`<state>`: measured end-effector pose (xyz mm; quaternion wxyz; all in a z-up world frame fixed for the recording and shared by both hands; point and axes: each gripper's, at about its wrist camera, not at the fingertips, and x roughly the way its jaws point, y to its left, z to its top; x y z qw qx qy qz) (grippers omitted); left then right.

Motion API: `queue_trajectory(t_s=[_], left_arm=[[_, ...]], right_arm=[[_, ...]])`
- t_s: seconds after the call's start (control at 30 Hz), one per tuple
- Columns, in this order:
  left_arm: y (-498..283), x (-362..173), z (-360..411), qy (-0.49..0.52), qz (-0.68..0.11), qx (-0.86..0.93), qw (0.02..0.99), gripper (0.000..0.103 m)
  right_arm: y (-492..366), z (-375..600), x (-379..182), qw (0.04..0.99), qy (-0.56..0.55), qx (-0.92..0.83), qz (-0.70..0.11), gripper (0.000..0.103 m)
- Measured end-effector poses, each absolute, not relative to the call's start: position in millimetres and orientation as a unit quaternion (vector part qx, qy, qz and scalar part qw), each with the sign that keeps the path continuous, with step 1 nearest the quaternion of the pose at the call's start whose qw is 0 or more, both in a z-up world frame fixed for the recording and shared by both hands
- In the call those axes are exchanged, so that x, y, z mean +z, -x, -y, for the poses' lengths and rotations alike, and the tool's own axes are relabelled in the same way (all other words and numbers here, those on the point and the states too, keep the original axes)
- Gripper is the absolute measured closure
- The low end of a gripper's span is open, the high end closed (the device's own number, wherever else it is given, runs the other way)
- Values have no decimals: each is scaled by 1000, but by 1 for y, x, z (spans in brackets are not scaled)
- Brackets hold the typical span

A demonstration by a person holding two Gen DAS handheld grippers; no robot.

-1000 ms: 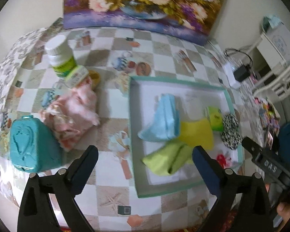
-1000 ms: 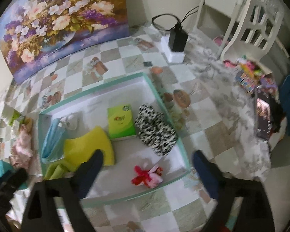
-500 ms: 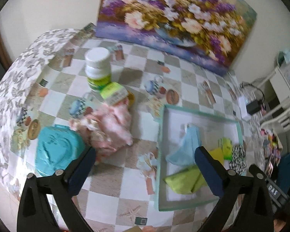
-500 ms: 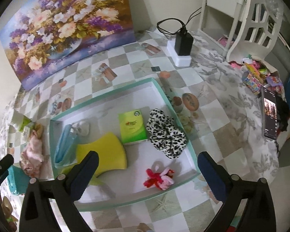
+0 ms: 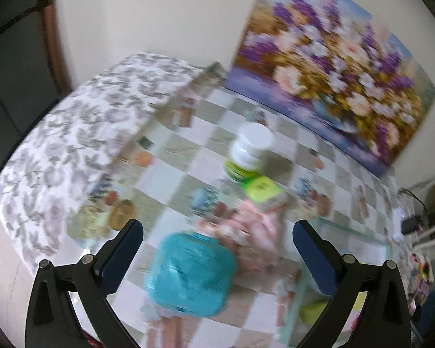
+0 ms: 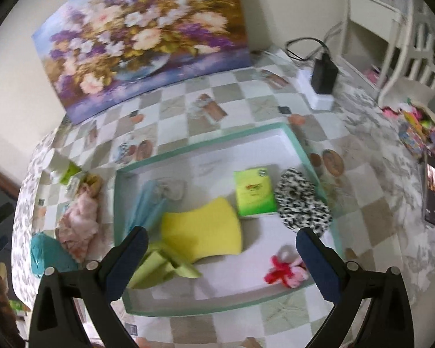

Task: Organize soft objects
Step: 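Withdraw both grippers from the tray back toward the pile, then close the right gripper on the pink fluffy towel in the pile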

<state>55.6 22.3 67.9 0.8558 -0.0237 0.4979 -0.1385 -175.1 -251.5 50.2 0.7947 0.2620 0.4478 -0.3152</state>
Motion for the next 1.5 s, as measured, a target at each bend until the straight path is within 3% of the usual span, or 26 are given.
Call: queue_trajectory(t_s=[0.57, 1.0, 1.5], left_arm=[[-77, 66, -47, 47, -473, -158, 865, 0], [-92, 41, -17, -17, -531, -195, 824, 0], [-118, 10, -13, -24, -605, -179, 776, 0]], right_arm=[[121, 202, 47, 833, -232, -233, -445, 0], [69, 163, 41, 844, -200, -185, -461, 0], [12, 138, 9, 835, -232, -108, -486, 0]])
